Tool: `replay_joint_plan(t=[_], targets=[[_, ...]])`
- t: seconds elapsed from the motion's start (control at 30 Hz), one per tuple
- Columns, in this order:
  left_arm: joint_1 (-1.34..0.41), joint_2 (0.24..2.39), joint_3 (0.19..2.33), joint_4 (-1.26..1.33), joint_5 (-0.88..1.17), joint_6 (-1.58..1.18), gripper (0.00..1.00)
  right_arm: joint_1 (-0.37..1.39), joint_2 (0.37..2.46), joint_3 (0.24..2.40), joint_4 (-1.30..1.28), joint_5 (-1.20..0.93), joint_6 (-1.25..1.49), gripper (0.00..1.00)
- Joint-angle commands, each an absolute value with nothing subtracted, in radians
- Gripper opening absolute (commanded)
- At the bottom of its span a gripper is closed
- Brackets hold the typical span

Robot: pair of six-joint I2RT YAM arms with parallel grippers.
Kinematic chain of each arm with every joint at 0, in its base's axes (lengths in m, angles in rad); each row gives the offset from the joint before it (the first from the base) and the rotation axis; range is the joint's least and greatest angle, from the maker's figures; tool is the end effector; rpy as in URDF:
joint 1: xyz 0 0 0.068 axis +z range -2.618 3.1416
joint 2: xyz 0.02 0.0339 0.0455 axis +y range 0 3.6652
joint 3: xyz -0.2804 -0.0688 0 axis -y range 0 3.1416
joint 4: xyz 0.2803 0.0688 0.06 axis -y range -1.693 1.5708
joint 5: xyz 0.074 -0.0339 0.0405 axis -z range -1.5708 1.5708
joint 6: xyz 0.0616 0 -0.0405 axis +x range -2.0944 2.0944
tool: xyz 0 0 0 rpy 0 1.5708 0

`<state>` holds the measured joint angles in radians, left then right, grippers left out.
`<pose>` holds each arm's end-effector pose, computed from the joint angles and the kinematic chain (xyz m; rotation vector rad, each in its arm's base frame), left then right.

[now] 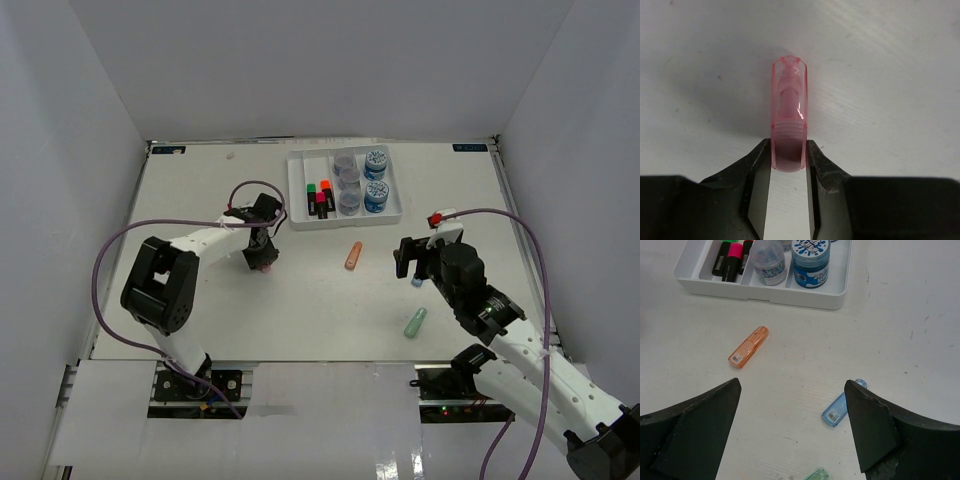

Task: Sort the stationery into containers
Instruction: Pick up the stationery from the center of the board, then place the stationery in the storage box.

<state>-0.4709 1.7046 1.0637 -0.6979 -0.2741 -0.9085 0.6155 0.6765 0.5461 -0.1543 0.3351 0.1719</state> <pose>0.3182 -0.1433 0.1422 -0.6490 2.7122 0.0899 0.1864 0.1070 0.2750 -0.1765 1.8375 0.2403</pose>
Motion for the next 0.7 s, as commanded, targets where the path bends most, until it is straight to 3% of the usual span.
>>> replay_joint_plan(t=[0.0, 0.37, 0.67], targets=[[-0.479, 1.698, 1.173, -0.626, -0.301, -0.804, 0.34, 0.614, 0.660, 0.535, -0.120, 0.365, 0.160, 0.90], [-0.477, 1.972, 1.662, -0.515, -0.230, -0.488, 0.37, 0.614, 0.649, 0.525, -0.130, 0.382, 0.170, 0.91], [-0.471, 2.160, 1.871, -0.560, -0.224, -0.445, 0.40, 0.615, 0.643, 0.549, -0.192, 0.396, 0.183, 0.91]])
